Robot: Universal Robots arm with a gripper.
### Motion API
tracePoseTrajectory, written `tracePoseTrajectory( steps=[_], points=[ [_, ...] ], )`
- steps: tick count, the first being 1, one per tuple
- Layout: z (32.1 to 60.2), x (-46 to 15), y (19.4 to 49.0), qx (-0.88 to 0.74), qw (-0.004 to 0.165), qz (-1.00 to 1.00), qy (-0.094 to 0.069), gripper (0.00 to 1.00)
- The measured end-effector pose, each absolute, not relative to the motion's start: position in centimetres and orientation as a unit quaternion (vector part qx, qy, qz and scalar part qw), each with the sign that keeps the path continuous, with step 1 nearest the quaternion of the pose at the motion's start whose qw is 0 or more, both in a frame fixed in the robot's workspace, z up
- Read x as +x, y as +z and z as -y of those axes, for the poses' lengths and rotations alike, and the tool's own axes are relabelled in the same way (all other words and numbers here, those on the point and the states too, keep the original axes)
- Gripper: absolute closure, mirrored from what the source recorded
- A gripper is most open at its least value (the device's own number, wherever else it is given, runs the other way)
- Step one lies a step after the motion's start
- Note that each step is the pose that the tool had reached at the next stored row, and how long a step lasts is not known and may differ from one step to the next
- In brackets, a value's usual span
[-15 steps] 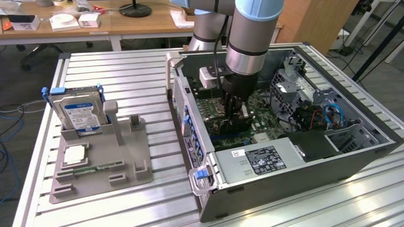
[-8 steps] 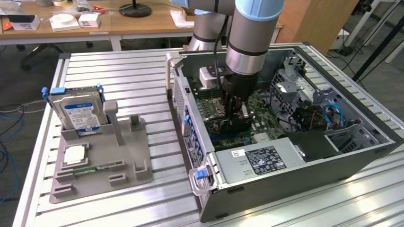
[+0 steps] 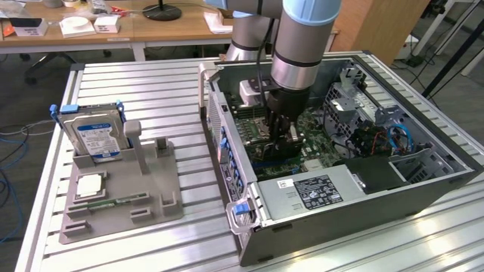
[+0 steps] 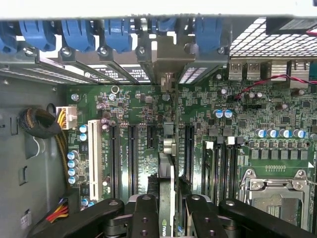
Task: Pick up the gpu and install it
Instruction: 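Insert the gpu into the slot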
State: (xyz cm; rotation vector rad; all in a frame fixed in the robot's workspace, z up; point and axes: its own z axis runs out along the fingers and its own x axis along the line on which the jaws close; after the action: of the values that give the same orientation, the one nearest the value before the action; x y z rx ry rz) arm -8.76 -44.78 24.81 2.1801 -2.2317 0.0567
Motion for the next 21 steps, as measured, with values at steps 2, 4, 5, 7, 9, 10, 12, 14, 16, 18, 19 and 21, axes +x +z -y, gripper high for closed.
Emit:
tracePoseTrajectory(
  steps=[2, 4, 5, 7, 9, 10, 12, 14, 16, 18, 19, 21],
  points=[
    [44.78, -8.65, 24.86, 0.699, 0.01, 0.715, 0.018, 0.74],
    [44.78, -8.58, 24.89, 0.699, 0.011, 0.715, 0.018, 0.74],
    [44.78, -8.57, 24.89, 0.699, 0.011, 0.715, 0.018, 0.74],
    [44.79, -8.56, 24.88, 0.699, 0.011, 0.715, 0.018, 0.74],
    [44.81, -8.56, 24.82, 0.699, 0.011, 0.715, 0.018, 0.74],
    [44.81, -8.55, 24.73, 0.699, 0.011, 0.715, 0.018, 0.74],
    [44.84, -8.56, 24.55, 0.699, 0.011, 0.715, 0.018, 0.74],
    [44.85, -8.54, 24.32, 0.699, 0.011, 0.715, 0.018, 0.74],
    [44.86, -8.57, 24.18, 0.699, 0.011, 0.715, 0.018, 0.74],
    [44.87, -8.68, 24.04, 0.699, 0.011, 0.715, 0.018, 0.74],
    [44.87, -8.73, 24.0, 0.699, 0.011, 0.715, 0.018, 0.74],
    [44.87, -8.81, 23.95, 0.699, 0.011, 0.715, 0.018, 0.74]
  ],
)
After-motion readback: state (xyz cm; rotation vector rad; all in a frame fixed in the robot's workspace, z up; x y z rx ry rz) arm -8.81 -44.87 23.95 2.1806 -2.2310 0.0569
